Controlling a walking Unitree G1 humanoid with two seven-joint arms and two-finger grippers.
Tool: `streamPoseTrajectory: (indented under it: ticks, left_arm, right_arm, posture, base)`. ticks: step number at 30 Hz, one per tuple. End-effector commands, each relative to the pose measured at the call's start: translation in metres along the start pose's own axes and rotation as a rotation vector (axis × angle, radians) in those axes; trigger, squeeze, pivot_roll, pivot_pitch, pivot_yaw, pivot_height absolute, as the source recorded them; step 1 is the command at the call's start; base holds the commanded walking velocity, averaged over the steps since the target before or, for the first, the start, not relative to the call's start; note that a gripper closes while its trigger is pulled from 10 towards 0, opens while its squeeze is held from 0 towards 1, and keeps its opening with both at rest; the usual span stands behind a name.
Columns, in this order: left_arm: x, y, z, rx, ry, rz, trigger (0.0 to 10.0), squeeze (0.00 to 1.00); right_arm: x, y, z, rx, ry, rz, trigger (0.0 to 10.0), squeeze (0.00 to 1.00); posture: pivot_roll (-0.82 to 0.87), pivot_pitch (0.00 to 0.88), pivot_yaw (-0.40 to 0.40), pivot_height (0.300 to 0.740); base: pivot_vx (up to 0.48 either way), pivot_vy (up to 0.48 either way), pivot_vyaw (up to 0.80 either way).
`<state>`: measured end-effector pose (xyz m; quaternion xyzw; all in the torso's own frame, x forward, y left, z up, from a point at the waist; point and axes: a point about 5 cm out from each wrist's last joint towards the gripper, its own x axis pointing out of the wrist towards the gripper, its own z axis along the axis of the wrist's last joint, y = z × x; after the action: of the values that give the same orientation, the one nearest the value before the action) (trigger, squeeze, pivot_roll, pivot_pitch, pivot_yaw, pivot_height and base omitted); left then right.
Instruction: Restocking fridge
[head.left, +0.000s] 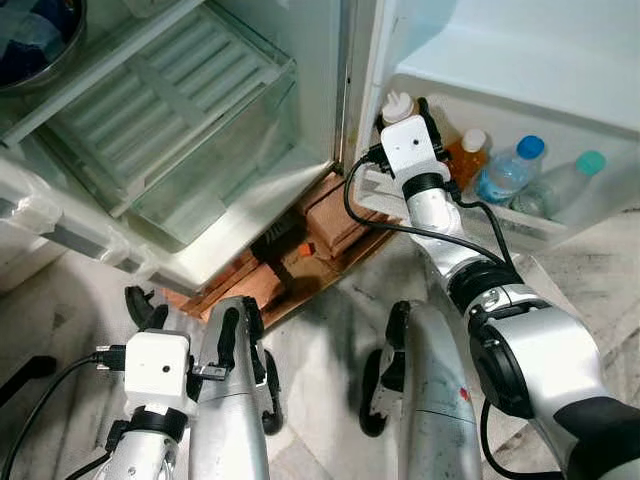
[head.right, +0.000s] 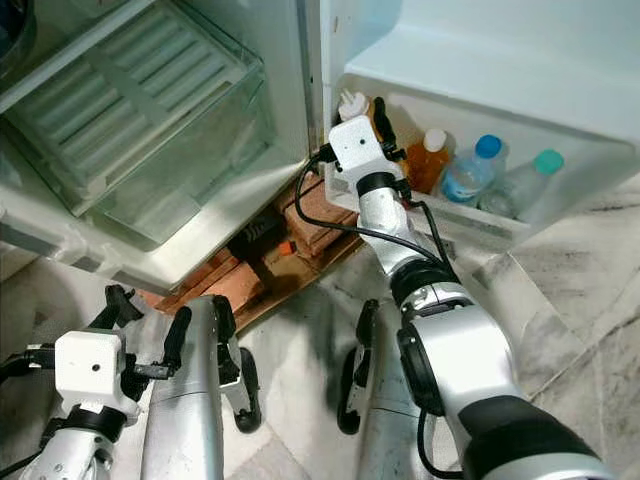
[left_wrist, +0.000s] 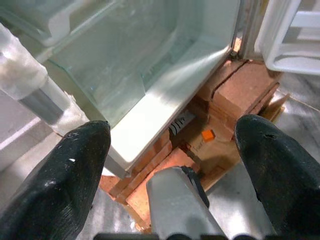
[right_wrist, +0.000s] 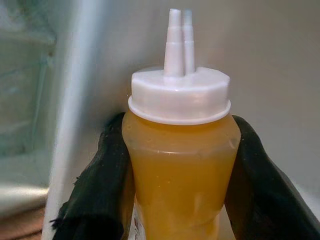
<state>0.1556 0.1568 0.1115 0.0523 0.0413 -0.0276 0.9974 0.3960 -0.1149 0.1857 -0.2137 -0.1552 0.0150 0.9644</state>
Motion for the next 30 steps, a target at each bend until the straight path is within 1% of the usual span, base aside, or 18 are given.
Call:
streamPoseTrajectory:
  ticks: [1, 3, 5, 6, 8, 9, 11, 13, 15, 16, 18, 20, 21, 23, 25, 30]
  left_arm:
    - [-0.004, 0.002, -0.007, 0.016, 0.041, 0.005, 10.0, 0.0]
    - [-0.003, 0.002, -0.006, 0.021, 0.038, 0.007, 10.0, 0.0]
    - [-0.003, 0.003, -0.006, 0.024, 0.04, 0.006, 10.0, 0.0]
    - [-0.003, 0.003, -0.006, 0.024, 0.04, 0.006, 10.0, 0.0]
    - [-0.005, 0.003, -0.007, 0.026, 0.043, 0.006, 10.0, 0.0]
    - [-0.005, 0.003, -0.006, 0.026, 0.043, 0.005, 10.0, 0.0]
    - [-0.005, 0.001, -0.006, 0.025, 0.044, 0.003, 10.0, 0.0]
    - [-0.006, 0.0, -0.006, 0.024, 0.043, 0.002, 10.0, 0.0]
    - [-0.006, -0.001, -0.005, 0.024, 0.042, 0.002, 10.0, 0.0]
    - [-0.006, -0.001, -0.005, 0.024, 0.042, 0.002, 10.0, 0.0]
    - [-0.005, 0.0, -0.005, 0.024, 0.042, 0.004, 10.0, 0.0]
    - [-0.006, 0.001, -0.005, 0.026, 0.044, 0.005, 10.0, 0.0]
    - [-0.006, 0.001, -0.005, 0.026, 0.044, 0.005, 10.0, 0.0]
    - [-0.005, 0.001, -0.005, 0.027, 0.043, 0.004, 10.0, 0.0]
    - [-0.005, 0.0, -0.005, 0.029, 0.043, 0.003, 10.0, 0.0]
    - [-0.003, -0.001, -0.004, 0.029, 0.037, -0.005, 10.0, 0.0]
  right_arm:
    - [-0.016, 0.012, -0.023, 0.038, 0.107, 0.034, 10.0, 0.0]
    - [-0.014, 0.015, -0.016, -0.001, 0.052, 0.047, 10.0, 0.0]
    - [-0.009, 0.022, -0.002, -0.04, -0.027, 0.054, 10.0, 0.0]
    - [-0.009, 0.022, -0.002, -0.04, -0.027, 0.054, 10.0, 0.0]
    - [-0.005, 0.028, 0.009, -0.06, -0.069, 0.055, 10.0, 0.0]
    - [-0.004, 0.03, 0.012, -0.057, -0.073, 0.054, 10.0, 0.0]
    - [-0.003, 0.036, 0.013, -0.021, -0.042, 0.061, 10.0, 0.0]
    - [-0.004, 0.039, 0.012, -0.021, -0.023, 0.066, 10.0, 0.0]
    - [-0.005, 0.04, 0.008, 0.004, 0.011, 0.06, 10.0, 0.0]
    - [-0.008, 0.041, 0.002, 0.029, 0.055, 0.057, 10.0, 0.0]
    - [-0.01, 0.042, -0.002, 0.04, 0.085, 0.055, 10.0, 0.0]
    - [-0.017, 0.041, -0.017, 0.091, 0.172, 0.063, 10.0, 0.0]
    - [-0.017, 0.041, -0.017, 0.091, 0.172, 0.063, 10.0, 0.0]
    - [-0.021, 0.039, -0.024, 0.105, 0.201, 0.057, 10.0, 0.0]
    - [-0.024, 0.038, -0.029, 0.099, 0.212, 0.063, 10.0, 0.0]
    - [-0.027, 0.033, -0.037, 0.108, 0.242, 0.066, 10.0, 0.0]
  posture:
    - [0.37, 0.404, 0.05, 0.559]
    - [0.38, 0.399, 0.053, 0.559]
    - [0.38, 0.399, 0.054, 0.559]
    - [0.38, 0.399, 0.054, 0.559]
    - [0.38, 0.402, 0.056, 0.559]
    - [0.38, 0.404, 0.056, 0.559]
    - [0.39, 0.406, 0.054, 0.559]
    - [0.39, 0.406, 0.051, 0.559]
    - [0.39, 0.408, 0.05, 0.559]
    - [0.39, 0.408, 0.05, 0.559]
    - [0.39, 0.408, 0.05, 0.559]
    - [0.39, 0.414, 0.049, 0.559]
    - [0.39, 0.414, 0.049, 0.559]
    - [0.39, 0.414, 0.049, 0.559]
    - [0.39, 0.413, 0.051, 0.559]
    - [0.39, 0.409, 0.055, 0.559]
  base:
    - [0.0, 0.0, 0.0]
    - [0.0, 0.0, 0.0]
    - [0.0, 0.0, 0.0]
    - [0.0, 0.0, 0.0]
    - [0.0, 0.0, 0.0]
    - [0.0, 0.0, 0.0]
    - [0.0, 0.0, 0.0]
    - [0.0, 0.0, 0.0]
    - [0.0, 0.0, 0.0]
    - [0.0, 0.0, 0.0]
    - [0.0, 0.0, 0.0]
    - [0.0, 0.0, 0.0]
    - [0.0, 0.0, 0.0]
    - [0.0, 0.0, 0.0]
    - [0.0, 0.0, 0.0]
    - [0.0, 0.0, 0.0]
